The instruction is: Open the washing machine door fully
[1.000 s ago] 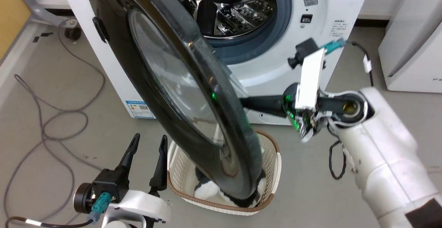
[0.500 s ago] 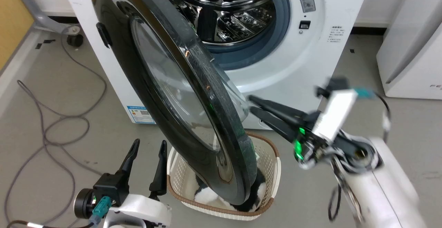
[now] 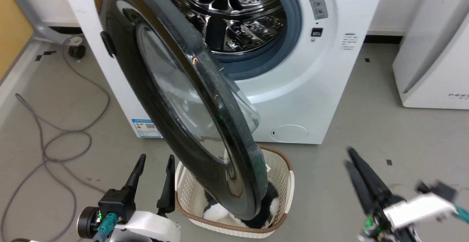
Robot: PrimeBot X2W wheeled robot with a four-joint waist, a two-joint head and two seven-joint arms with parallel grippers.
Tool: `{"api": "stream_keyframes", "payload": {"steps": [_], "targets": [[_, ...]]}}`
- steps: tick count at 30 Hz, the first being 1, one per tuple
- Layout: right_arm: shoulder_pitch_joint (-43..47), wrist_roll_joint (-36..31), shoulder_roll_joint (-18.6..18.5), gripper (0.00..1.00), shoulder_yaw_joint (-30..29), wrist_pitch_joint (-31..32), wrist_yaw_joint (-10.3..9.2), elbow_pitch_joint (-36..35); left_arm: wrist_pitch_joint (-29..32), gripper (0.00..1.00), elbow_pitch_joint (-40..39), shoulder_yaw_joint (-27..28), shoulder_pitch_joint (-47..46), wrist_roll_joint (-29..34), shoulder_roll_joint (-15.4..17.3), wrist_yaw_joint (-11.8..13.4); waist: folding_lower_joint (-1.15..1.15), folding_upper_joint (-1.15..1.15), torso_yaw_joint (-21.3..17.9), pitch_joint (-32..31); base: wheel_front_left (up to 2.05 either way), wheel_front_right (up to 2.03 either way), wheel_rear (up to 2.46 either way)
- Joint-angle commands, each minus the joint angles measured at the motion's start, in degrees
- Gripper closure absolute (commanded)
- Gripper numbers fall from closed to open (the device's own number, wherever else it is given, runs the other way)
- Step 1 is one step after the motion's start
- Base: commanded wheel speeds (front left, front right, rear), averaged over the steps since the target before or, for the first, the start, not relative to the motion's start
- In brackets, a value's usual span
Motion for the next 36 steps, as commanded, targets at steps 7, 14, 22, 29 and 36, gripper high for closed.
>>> {"api": "stream_keyframes", "payload": {"steps": [7,14,22,29,36], "targets": [[6.73,-18.94,-0.71,0.0,-3.43,-15.99,0.06,2.73,-0.32,0.0,0.68,-0.06,1.01,0.34,0.07,-0.47,0.0,0.0,-0.76,-0.75,0.0,0.0,0.0],[7.79,-46.9,0.06,0.0,-12.08,-25.33,0.06,3.71,-0.32,0.0,0.87,-0.18,1.36,0.18,0.07,-0.44,0.0,0.0,-1.01,-1.34,0.0,0.0,0.0],[7.54,-71.08,0.79,0.0,-15.03,-25.09,0.06,-8.31,-0.32,0.0,0.8,-0.16,1.17,-0.07,0.07,-0.16,0.0,0.0,-1.07,-0.99,0.0,0.0,0.0],[9.91,-78.83,0.81,0.0,-9.97,-20.13,0.06,-14.08,-0.32,0.0,1.01,-0.08,0.92,-0.27,0.07,-0.09,0.0,0.0,-1.07,-0.96,0.0,0.0,0.0],[12.32,-79.07,0.81,0.0,-9.74,-19.04,0.06,-12.71,-0.32,0.0,1.5,0.04,0.9,-0.53,0.07,-0.02,0.0,0.0,-0.93,-1.42,0.0,0.0,0.0]]}}
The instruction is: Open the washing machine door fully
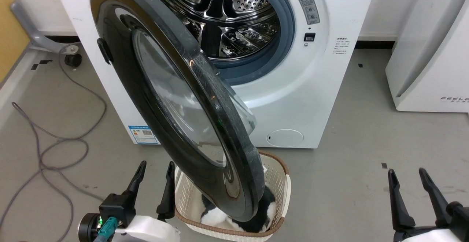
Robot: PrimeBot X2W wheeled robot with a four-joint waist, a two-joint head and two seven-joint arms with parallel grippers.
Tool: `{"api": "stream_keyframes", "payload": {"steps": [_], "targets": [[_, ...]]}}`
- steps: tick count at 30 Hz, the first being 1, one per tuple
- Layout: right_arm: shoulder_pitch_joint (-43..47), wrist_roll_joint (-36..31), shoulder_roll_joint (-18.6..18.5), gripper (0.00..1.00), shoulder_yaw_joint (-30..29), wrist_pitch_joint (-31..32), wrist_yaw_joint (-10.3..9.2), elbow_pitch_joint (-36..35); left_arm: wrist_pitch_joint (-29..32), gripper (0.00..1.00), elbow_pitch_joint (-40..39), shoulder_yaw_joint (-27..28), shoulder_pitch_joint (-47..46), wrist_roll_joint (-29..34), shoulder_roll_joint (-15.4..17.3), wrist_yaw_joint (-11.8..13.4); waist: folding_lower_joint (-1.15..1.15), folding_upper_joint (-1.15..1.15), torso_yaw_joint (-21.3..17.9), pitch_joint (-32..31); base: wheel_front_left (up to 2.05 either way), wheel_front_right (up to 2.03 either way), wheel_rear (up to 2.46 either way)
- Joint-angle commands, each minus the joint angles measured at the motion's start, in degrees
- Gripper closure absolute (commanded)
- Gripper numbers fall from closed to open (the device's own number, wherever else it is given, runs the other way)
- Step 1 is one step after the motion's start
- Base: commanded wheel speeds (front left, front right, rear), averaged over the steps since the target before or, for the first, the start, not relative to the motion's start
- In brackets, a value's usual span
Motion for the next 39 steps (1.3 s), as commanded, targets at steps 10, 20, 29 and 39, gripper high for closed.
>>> {"api": "stream_keyframes", "payload": {"steps": [10,20,29,39], "targets": [[1.07,0.04,0.2,0.0,0.33,-1.04,0.03,2.54,-0.32,1.0,1.46,-0.17,0.09,-0.28,0.08,0.21,0.0,0.0,-0.52,-0.72,0.0,0.0,0.0],[0.99,0.26,0.2,0.0,-0.01,-0.82,0.03,2.76,-0.32,1.0,0.6,0.13,-1.17,-0.51,0.08,0.15,0.0,0.0,-0.56,-0.61,0.0,0.0,0.0],[0.96,0.66,0.2,0.0,0.23,-0.61,0.03,2.91,-0.32,1.0,-7.65,0.63,-4.73,0.05,0.08,1.36,0.0,0.0,-0.36,-0.23,0.0,0.0,0.0],[0.49,0.95,0.2,0.0,0.31,-0.62,0.03,2.89,-0.32,1.0,-23.57,2.32,-10.25,1.7,0.08,2.78,0.0,0.0,-0.45,0.35,0.0,0.0,0.0]]}}
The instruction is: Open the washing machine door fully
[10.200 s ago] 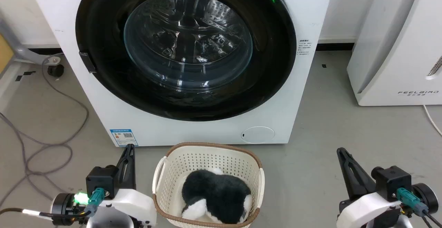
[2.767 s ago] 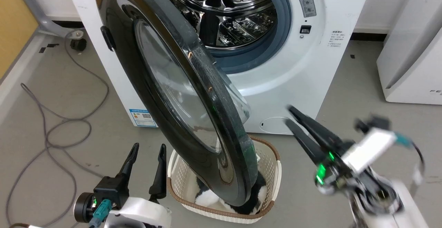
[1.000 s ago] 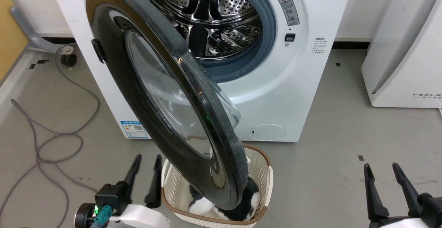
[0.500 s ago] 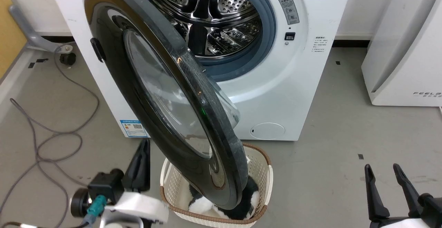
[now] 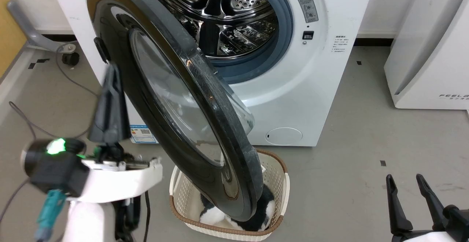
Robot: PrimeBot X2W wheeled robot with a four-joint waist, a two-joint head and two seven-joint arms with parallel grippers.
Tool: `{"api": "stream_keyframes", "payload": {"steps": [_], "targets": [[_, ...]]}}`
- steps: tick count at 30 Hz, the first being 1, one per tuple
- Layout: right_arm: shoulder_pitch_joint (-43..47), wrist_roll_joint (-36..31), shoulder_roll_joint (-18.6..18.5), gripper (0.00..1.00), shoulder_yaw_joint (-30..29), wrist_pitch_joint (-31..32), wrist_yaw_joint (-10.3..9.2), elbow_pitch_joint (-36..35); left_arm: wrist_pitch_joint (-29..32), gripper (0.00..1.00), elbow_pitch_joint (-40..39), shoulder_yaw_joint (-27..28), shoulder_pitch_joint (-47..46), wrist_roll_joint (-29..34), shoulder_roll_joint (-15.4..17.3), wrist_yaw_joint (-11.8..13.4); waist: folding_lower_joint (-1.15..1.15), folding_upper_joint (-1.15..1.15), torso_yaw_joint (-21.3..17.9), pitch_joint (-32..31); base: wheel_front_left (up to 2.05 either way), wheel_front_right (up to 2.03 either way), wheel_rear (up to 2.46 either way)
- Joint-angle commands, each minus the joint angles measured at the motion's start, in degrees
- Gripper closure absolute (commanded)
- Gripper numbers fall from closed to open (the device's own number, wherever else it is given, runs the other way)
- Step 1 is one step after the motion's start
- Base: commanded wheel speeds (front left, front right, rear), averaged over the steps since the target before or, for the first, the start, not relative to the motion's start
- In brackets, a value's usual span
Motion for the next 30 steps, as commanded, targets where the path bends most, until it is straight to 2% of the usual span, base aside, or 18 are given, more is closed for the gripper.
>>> {"api": "stream_keyframes", "payload": {"steps": [1,6,12,19,30], "targets": [[0.28,0.29,0.19,0.0,0.04,-0.14,0.03,0.05,-0.27,1.0,-1.3,0.0,-1.01,0.24,0.07,0.33,0.0,0.0,-0.04,0.02,0.0,0.0,0.0],[0.37,0.46,0.19,0.0,0.09,0.0,0.03,0.21,-0.27,1.0,-9.67,-2.48,-3.0,-0.74,0.07,0.38,0.0,0.0,-0.23,0.13,0.0,0.0,0.0],[0.53,0.3,0.19,0.0,0.26,0.52,0.03,0.55,-0.27,1.0,-14.55,-9.97,-3.34,-2.24,0.07,-0.56,0.0,0.0,-0.31,-0.02,0.0,0.0,0.0],[0.74,0.18,0.19,0.0,0.34,0.67,0.03,0.88,1.59,1.0,-12.58,-20.73,-2.42,-4.5,0.07,-2.35,0.0,0.0,-0.61,-0.43,0.0,0.0,0.0],[1.19,0.47,0.19,0.0,0.49,0.74,0.03,1.9,14.43,1.0,-5.87,-32.55,2.77,-9.19,0.08,-2.64,0.0,0.0,-0.98,-0.55,0.0,0.0,0.0]]}}
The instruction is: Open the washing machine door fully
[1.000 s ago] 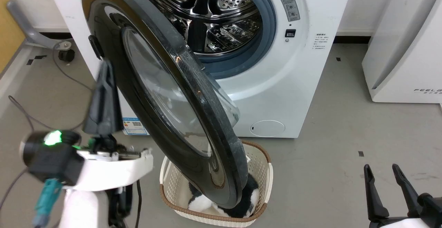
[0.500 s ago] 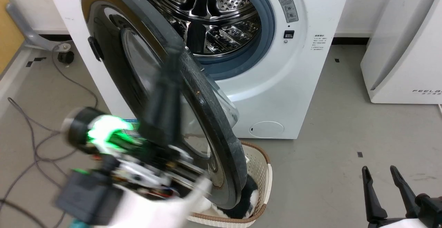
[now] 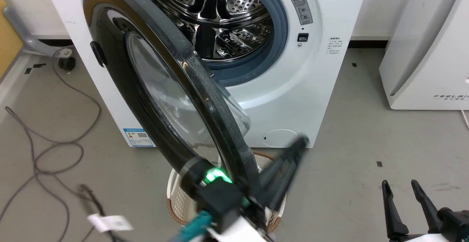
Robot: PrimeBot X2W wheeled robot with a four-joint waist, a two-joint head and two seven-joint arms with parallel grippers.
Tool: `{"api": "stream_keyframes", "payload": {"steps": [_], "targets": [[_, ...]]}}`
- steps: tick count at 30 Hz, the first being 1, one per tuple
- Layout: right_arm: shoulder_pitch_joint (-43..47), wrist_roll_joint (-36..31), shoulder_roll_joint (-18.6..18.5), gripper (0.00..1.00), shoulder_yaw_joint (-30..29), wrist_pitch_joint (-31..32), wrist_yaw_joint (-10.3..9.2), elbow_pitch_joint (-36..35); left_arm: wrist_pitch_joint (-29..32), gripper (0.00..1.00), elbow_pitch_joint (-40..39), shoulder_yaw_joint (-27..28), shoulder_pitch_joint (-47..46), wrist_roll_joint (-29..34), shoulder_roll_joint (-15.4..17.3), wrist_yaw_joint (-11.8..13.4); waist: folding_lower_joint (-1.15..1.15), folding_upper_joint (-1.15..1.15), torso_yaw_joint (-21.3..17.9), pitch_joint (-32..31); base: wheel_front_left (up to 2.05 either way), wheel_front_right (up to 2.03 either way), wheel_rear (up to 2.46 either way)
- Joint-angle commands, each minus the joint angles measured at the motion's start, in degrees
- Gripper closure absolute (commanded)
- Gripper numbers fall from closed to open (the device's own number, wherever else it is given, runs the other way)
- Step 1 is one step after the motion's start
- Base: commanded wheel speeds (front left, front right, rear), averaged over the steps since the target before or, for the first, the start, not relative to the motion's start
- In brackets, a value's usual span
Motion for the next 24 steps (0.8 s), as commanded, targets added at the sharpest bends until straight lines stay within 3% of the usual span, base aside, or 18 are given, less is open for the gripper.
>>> {"api": "stream_keyframes", "payload": {"steps": [1,10,24], "targets": [[1.01,0.17,0.19,0.0,0.06,-0.01,0.03,0.17,1.19,1.0,0.83,-0.78,1.21,-0.41,0.13,-0.26,0.0,0.0,-0.02,0.0,0.0,0.0,0.0],[0.61,0.38,0.19,0.0,-0.18,-0.06,0.03,0.78,8.31,1.0,9.06,-5.92,4.03,-2.01,0.73,-0.63,0.0,0.0,0.29,0.44,0.0,0.0,0.0],[-0.67,0.53,0.19,0.0,-0.33,-0.3,0.03,1.97,0.93,1.0,23.46,-3.62,-5.75,-3.88,0.16,5.64,0.0,0.0,0.05,1.81,0.0,0.0,0.0]]}}
